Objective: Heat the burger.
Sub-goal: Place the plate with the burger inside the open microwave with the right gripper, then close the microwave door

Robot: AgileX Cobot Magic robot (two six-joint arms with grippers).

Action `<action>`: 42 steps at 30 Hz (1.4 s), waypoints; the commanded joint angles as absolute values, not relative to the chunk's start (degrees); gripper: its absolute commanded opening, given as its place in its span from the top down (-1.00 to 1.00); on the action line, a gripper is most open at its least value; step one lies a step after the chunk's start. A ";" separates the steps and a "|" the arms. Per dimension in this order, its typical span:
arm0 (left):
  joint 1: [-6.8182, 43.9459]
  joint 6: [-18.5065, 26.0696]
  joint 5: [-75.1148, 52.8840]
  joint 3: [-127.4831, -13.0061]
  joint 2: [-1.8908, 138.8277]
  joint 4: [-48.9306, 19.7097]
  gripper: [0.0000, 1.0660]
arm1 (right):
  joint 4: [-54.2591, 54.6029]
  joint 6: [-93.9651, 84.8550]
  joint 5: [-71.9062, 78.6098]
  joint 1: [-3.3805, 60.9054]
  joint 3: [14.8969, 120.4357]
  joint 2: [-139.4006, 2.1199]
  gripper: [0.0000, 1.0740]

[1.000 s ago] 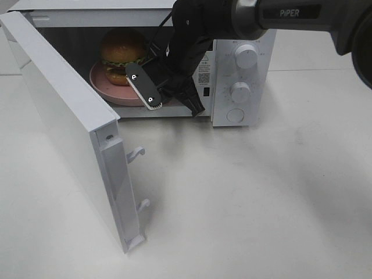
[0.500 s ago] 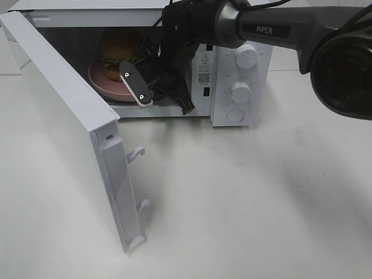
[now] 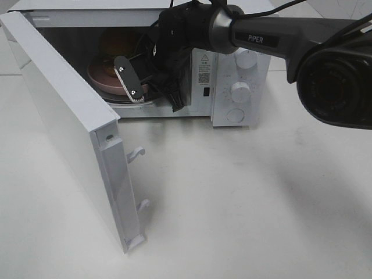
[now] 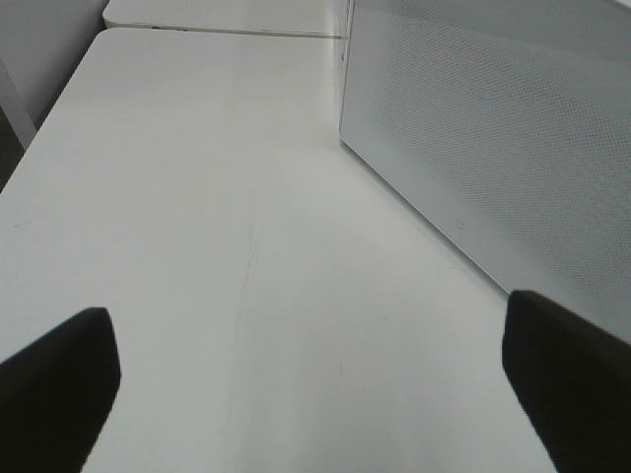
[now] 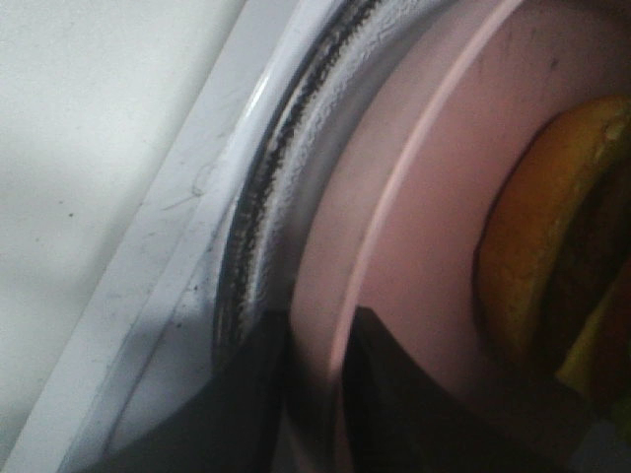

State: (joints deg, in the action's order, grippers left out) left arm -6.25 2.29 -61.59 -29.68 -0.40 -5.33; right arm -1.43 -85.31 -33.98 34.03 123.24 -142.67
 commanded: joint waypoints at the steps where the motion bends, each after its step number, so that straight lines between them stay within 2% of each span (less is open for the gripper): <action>1: -6.30 2.29 -61.48 -29.68 -1.26 -5.73 -0.83 | -2.29 -82.56 -33.12 34.03 123.87 -142.84 0.18; 2: -6.30 2.29 -61.48 -29.68 -1.26 -5.73 -0.83 | -2.29 -82.56 -33.12 34.03 123.87 -142.84 0.18; 4: -6.30 2.29 -61.48 -29.68 -1.26 -5.73 -0.83 | -2.06 -81.19 -33.92 34.21 123.76 -142.61 -0.02; 5: -6.30 2.29 -61.48 -29.68 -1.26 -5.73 -0.83 | -2.06 -81.19 -33.92 34.21 123.76 -142.61 -0.02; 7: -6.30 2.29 -61.48 -29.68 -1.26 -5.73 -0.83 | -1.38 -81.19 -35.70 34.21 123.47 -141.92 -0.18; 14: -6.30 2.35 -61.48 -29.68 -1.26 -5.73 -0.83 | -0.40 -81.25 -33.75 34.21 115.68 -137.22 -0.36; 42: -6.30 2.35 -61.48 -29.68 -1.26 -5.73 -0.83 | -0.57 -81.59 -24.69 34.21 81.53 -113.90 -0.41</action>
State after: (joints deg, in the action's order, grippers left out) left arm -6.25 2.29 -61.59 -29.68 -0.40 -5.33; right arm -0.57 -81.53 -24.98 34.03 84.05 -116.43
